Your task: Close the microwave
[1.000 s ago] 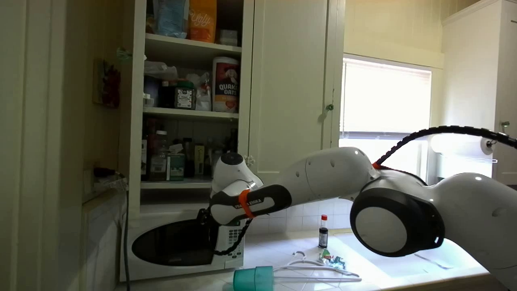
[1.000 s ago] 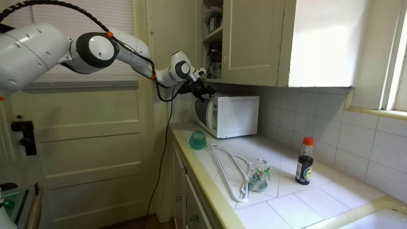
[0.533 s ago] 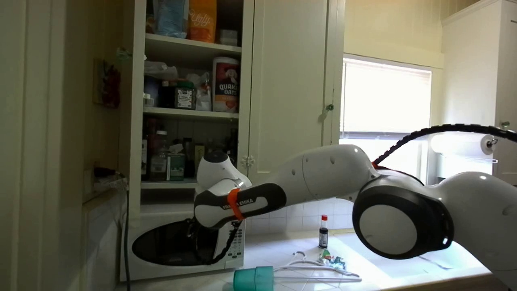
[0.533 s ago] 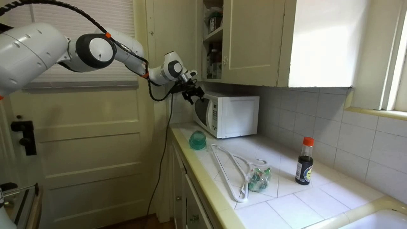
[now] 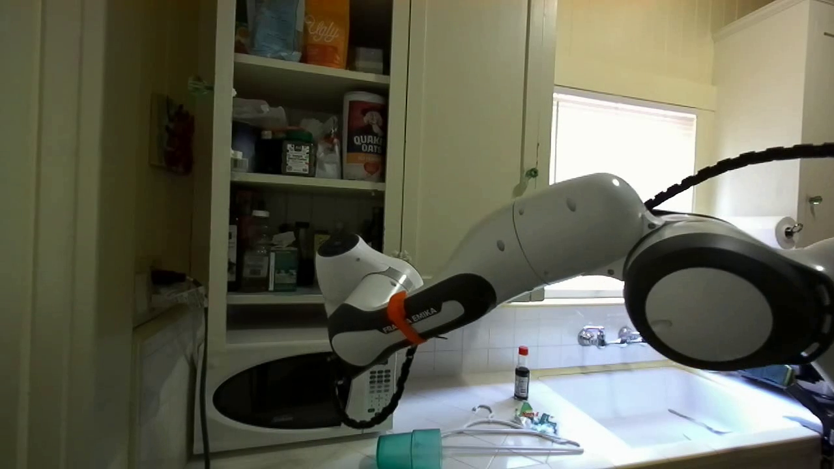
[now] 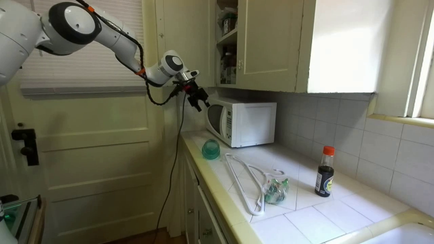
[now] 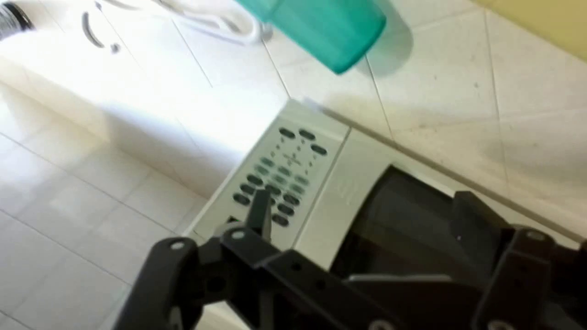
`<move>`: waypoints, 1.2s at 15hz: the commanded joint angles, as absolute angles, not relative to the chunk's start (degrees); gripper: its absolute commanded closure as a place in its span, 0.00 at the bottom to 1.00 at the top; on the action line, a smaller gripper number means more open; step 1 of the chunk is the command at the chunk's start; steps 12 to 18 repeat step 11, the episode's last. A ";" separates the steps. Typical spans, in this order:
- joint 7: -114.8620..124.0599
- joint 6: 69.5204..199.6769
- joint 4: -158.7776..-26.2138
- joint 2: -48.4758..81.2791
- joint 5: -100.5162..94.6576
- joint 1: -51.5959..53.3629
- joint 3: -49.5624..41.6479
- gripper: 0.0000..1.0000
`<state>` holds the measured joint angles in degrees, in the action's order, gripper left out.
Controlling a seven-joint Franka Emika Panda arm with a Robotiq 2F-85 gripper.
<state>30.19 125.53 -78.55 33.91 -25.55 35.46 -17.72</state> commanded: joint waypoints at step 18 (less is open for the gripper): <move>44.72 112.03 -107.16 14.58 -43.69 28.33 -0.11 0.00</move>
